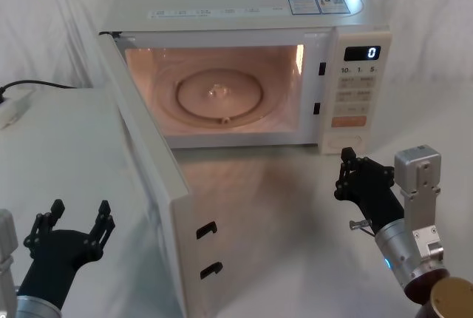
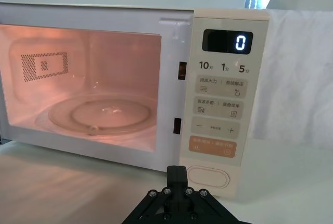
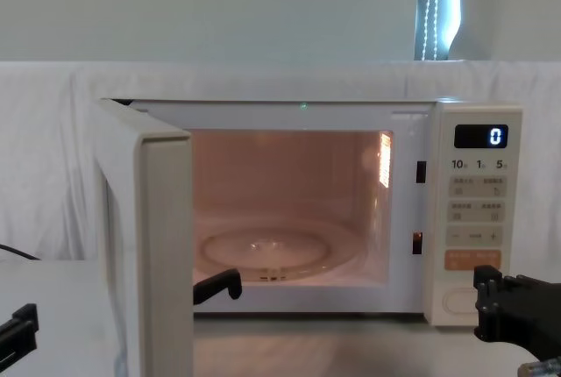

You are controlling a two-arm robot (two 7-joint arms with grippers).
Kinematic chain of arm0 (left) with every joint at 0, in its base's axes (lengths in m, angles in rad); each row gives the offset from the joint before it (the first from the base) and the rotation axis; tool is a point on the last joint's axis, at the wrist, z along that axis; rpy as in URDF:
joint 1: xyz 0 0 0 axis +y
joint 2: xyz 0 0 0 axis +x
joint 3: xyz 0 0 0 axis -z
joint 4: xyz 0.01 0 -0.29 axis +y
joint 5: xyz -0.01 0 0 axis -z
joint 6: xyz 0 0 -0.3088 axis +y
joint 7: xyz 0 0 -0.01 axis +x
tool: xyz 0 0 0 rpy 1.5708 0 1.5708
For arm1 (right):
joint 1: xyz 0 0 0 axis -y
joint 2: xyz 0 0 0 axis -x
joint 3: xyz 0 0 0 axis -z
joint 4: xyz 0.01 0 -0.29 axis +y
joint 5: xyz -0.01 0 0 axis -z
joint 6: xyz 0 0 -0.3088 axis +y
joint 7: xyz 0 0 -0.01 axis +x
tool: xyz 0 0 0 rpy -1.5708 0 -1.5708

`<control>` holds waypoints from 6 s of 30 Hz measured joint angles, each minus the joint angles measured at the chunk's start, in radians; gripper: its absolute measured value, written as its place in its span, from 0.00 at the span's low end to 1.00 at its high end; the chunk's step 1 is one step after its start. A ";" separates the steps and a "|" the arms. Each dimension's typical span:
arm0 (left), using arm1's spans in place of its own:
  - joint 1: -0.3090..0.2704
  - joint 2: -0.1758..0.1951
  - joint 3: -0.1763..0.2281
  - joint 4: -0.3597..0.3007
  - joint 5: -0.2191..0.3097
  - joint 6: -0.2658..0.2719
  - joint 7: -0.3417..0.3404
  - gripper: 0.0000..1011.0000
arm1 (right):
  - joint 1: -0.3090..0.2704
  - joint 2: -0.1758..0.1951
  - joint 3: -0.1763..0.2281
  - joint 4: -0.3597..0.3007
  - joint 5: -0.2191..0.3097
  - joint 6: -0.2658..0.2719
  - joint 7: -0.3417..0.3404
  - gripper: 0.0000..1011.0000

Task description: Press the button to open the microwave door with one hand; close the microwave door with the other hand.

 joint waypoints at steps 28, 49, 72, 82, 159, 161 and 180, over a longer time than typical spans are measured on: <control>0.000 0.000 0.000 0.000 0.000 0.000 0.000 0.00 | 0.000 0.000 0.000 0.000 -0.001 0.001 0.000 0.00; 0.018 -0.019 -0.028 -0.065 0.045 -0.099 -0.060 0.00 | 0.000 0.000 0.000 0.000 -0.001 0.001 0.000 0.00; -0.097 0.019 -0.005 -0.120 -0.034 0.044 -0.191 0.00 | 0.000 0.000 0.000 0.000 -0.001 0.001 0.000 0.00; -0.197 0.030 0.056 -0.048 -0.039 0.071 -0.206 0.00 | 0.000 0.000 0.000 0.000 -0.001 0.001 0.000 0.00; -0.721 -0.190 0.225 0.524 0.083 0.027 -0.156 0.00 | 0.000 0.000 0.000 0.000 -0.001 0.001 0.000 0.00; -0.723 -0.191 0.226 0.528 0.085 0.026 -0.156 0.00 | 0.000 0.000 0.000 0.000 -0.001 0.001 0.000 0.00; -0.773 -0.200 0.231 0.591 0.099 0.015 -0.175 0.00 | 0.000 0.000 0.000 0.000 -0.001 0.001 0.000 0.00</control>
